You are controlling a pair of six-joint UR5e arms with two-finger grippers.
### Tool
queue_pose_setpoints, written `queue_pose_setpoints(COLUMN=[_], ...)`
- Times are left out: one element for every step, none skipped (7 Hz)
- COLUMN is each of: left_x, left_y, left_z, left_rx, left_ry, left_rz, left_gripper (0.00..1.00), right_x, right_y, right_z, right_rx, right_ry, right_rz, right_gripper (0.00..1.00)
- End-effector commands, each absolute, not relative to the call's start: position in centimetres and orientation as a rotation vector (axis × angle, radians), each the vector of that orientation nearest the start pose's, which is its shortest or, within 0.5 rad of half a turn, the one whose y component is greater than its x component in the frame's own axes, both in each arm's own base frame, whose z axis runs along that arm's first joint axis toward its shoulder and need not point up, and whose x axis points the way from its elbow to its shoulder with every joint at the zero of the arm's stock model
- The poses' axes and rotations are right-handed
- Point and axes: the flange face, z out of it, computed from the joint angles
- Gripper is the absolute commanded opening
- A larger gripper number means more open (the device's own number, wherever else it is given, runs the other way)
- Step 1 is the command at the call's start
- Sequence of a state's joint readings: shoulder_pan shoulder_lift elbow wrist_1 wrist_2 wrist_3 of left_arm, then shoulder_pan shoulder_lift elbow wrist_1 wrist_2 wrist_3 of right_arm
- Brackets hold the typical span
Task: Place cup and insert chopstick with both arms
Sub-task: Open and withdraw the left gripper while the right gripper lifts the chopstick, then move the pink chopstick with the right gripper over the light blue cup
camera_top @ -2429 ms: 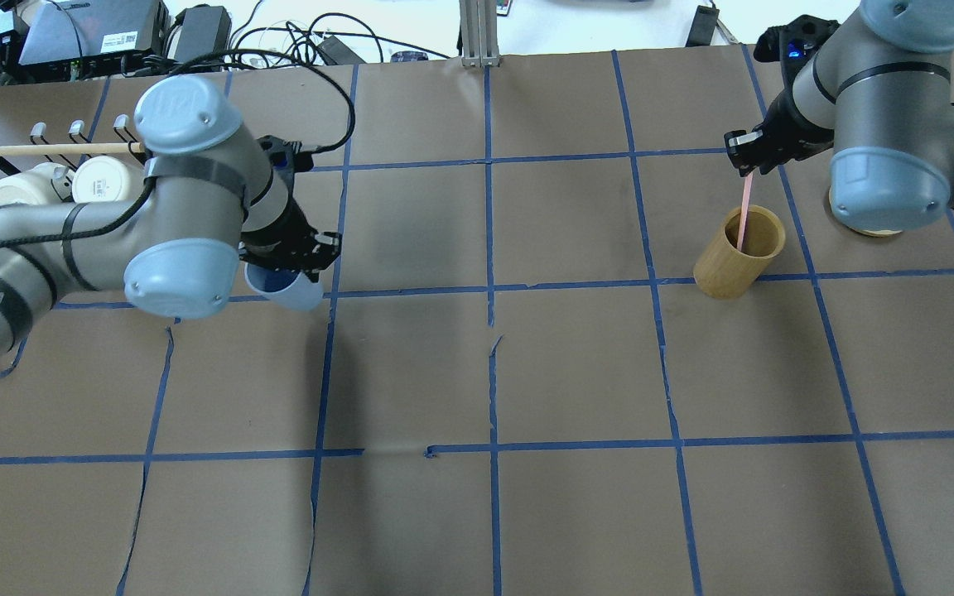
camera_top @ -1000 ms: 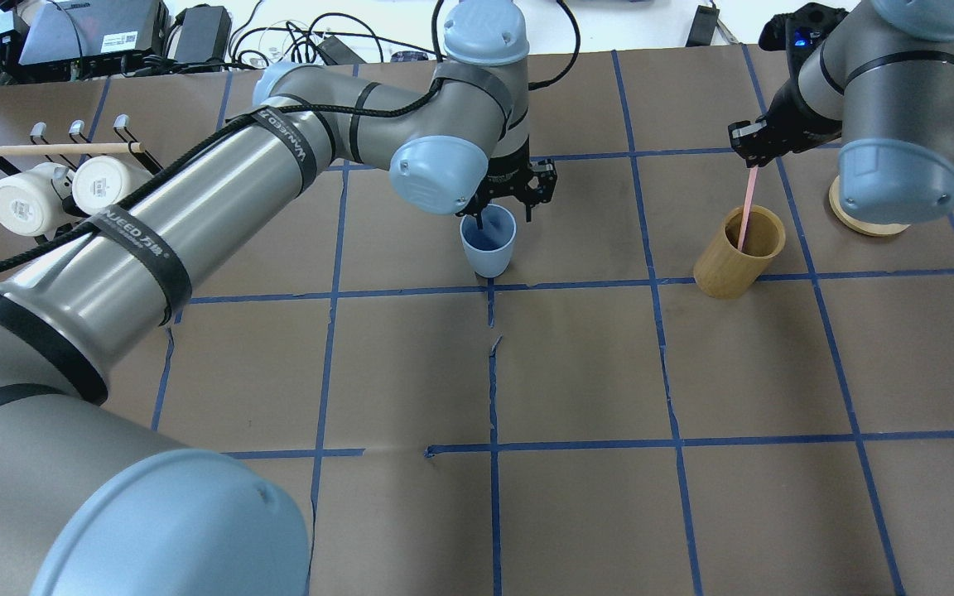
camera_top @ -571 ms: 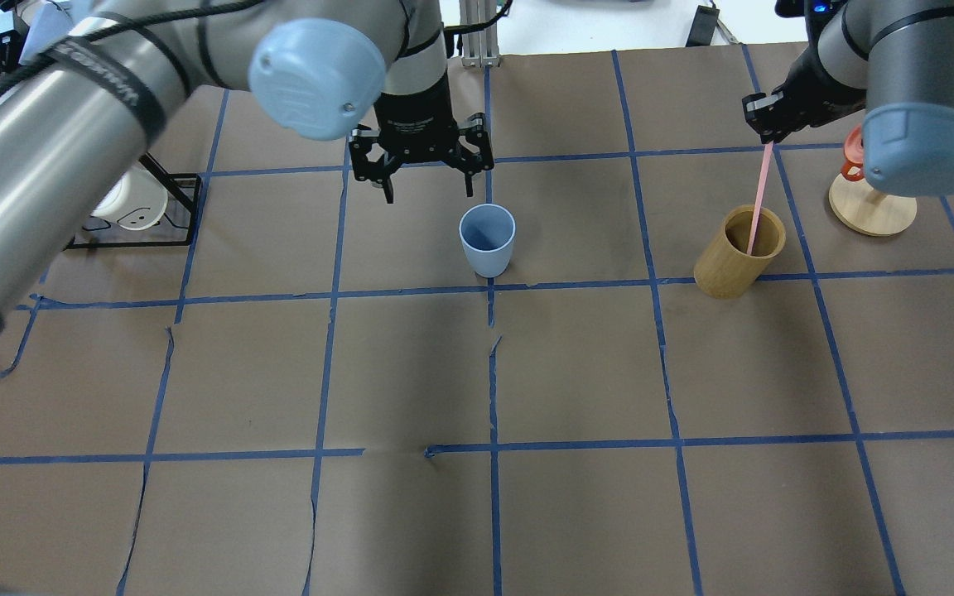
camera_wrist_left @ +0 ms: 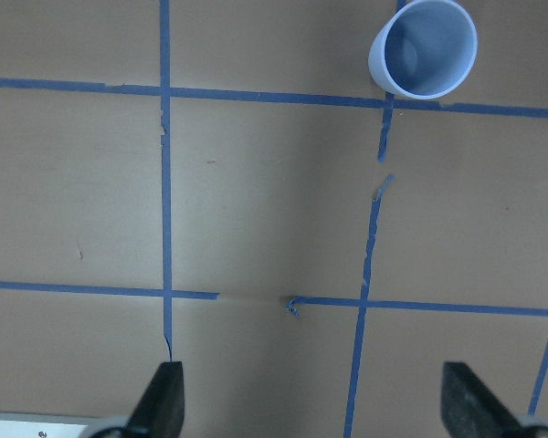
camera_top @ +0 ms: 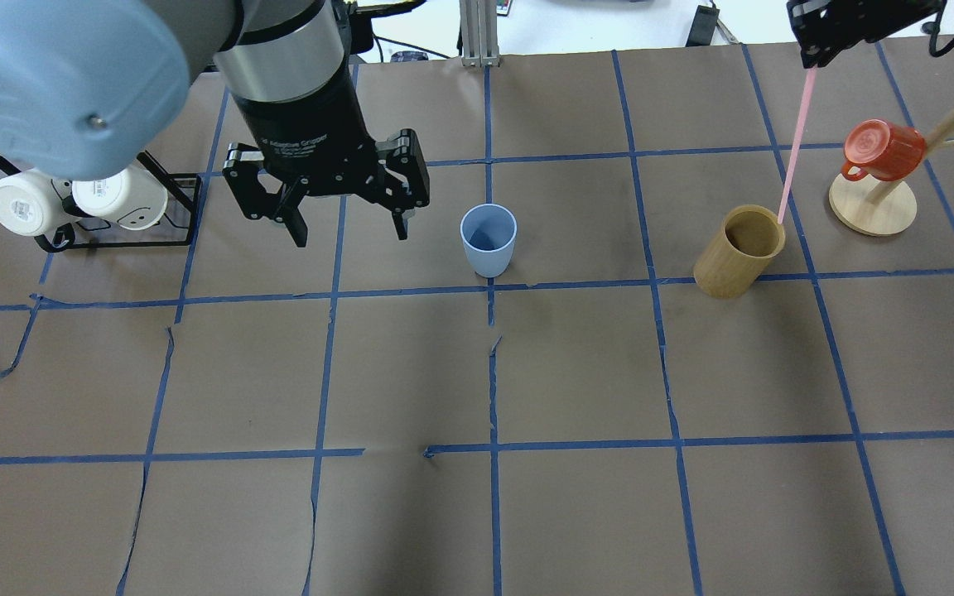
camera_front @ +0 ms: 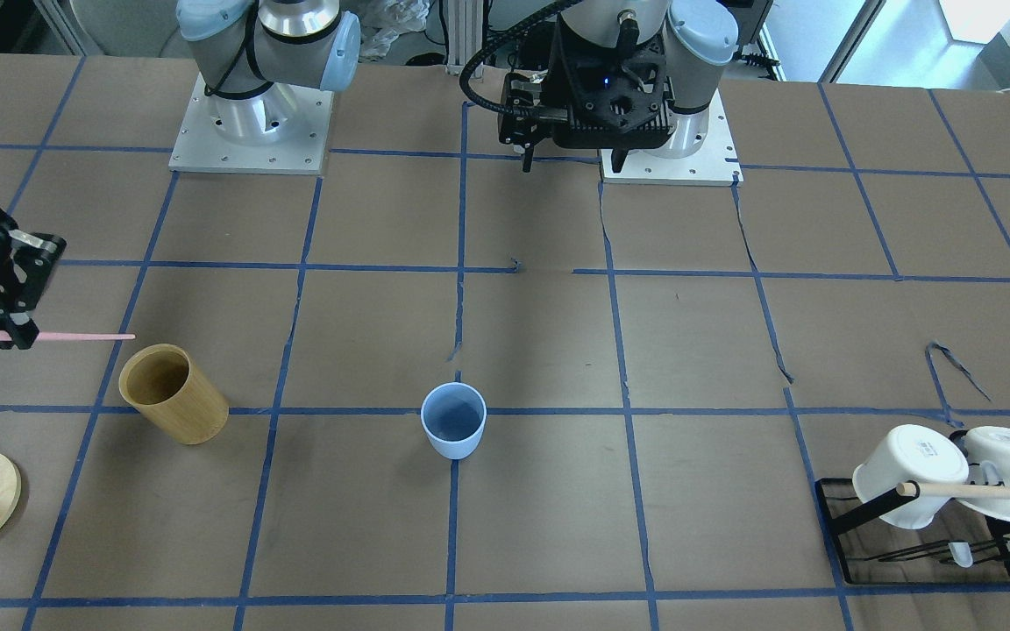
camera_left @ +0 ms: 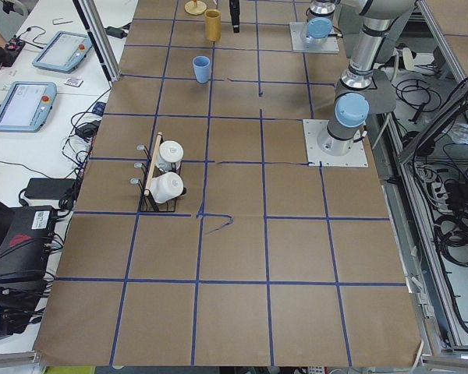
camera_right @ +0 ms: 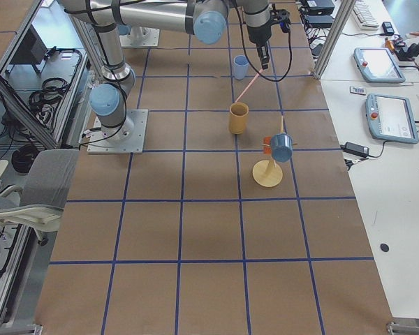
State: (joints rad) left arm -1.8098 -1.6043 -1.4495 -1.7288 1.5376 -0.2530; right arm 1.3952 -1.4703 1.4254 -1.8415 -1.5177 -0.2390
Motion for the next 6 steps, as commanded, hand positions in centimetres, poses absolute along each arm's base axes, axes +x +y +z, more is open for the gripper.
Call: queue_pose_setpoints(left_x=[-18.2,-14.4,-13.8,-14.0,-14.0,-14.0], left_y=[-47.6,-48.5,-48.4,-48.2,-47.9,-47.8], left_z=[51.3,51.6,51.8,51.7,51.7,51.7], left_rx=[0.05,-0.049,-0.066,-0.062,-0.016,0.033], left_ry=[3.179,3.182,3.181,3.181,3.18,3.178], left_rz=[-0.189,-0.189,-0.189,-0.186,-0.185,-0.186], left_gripper=[1.0,1.0,1.0,1.0,1.0,1.0], right_x=[9.3,14.3,18.9,21.4,23.9,27.0], right_y=[-57.7,-58.5,-57.8,-56.8,-55.7,-54.4], right_z=[56.4,54.7,53.4,51.1,49.7,48.2], right_rx=[-0.084,-0.095,-0.127,-0.069,-0.051,-0.024], right_ry=[3.063,3.034,3.009,3.037,2.989,2.946], right_rz=[-0.572,-0.631,-0.667,-0.682,-0.777,-0.8], right_gripper=[0.07,0.07,0.07,0.07,0.08,0.08])
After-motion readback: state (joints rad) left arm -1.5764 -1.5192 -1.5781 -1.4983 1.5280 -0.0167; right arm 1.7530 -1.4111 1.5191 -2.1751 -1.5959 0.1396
